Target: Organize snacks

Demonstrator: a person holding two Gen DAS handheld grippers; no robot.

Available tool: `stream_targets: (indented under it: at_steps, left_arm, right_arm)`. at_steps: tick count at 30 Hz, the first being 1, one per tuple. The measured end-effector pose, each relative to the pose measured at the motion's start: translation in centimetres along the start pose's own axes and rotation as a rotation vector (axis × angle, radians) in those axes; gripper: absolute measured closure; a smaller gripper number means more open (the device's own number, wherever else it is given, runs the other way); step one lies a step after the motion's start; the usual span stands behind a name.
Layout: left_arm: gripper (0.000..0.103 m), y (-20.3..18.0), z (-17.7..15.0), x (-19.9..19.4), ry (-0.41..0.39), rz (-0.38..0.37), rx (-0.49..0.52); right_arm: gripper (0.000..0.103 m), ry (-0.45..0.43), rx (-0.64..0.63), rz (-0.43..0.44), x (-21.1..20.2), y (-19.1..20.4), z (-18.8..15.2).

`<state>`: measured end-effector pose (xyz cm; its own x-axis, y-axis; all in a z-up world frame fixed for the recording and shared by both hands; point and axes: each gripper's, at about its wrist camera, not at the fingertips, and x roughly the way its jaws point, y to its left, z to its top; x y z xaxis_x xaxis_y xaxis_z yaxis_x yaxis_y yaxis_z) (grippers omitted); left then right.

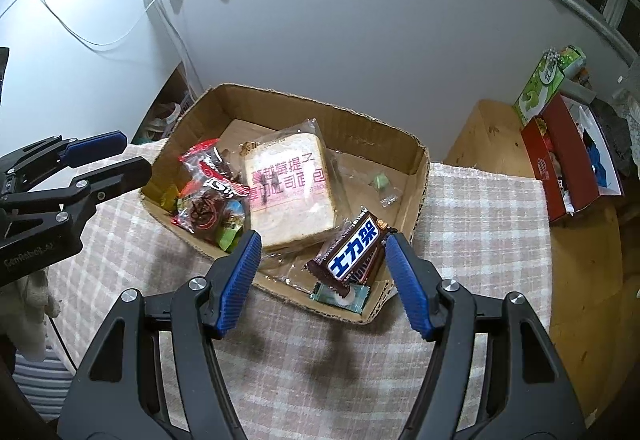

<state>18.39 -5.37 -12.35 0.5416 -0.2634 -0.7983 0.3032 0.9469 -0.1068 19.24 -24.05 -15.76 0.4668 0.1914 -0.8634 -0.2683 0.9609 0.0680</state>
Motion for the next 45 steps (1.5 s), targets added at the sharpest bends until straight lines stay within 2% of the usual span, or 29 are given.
stream_targets:
  at_steps: [4,8,12,19,23,31,45]
  left_arm:
    - [0.047,-0.4,-0.3,-1.1,-0.02,0.005,-0.004]
    - [0.046,-1.0,-0.7,-2.2,-0.036,0.011,-0.007]
    - [0.039,-1.5,-1.5,-3.5,-0.058,0.014,-0.022]
    - [0.038,-1.9,-3.7,-6.4,-0.09,0.028,-0.082]
    - [0.038,-1.8,-4.8,-7.7,-0.105,0.033,-0.121]
    - [0.038,-1.7,-6.6,-10.0,-0.129,0.059,-0.137]
    - [0.038,-2.1,-7.1,-12.0,-0.165,0.088,-0.166]
  right_arm:
    - [0.023,-0.028,0.002,-0.007,-1.2,0.2,-0.4]
    - [0.023,-0.05,0.002,-0.013,-2.4,0.5,-0.8]
    - [0.023,-0.07,0.007,-0.019,-3.7,0.6,-1.5]
    - [0.023,-0.125,0.041,-0.04,-6.7,1.1,-3.2]
    - [0.013,-0.164,0.047,-0.071,-8.4,1.9,-4.1]
    - [0.011,-0.209,0.066,-0.163,-10.9,4.1,-6.4]
    - [0.011,-0.221,0.061,-0.171,-12.1,5.0,-6.9]
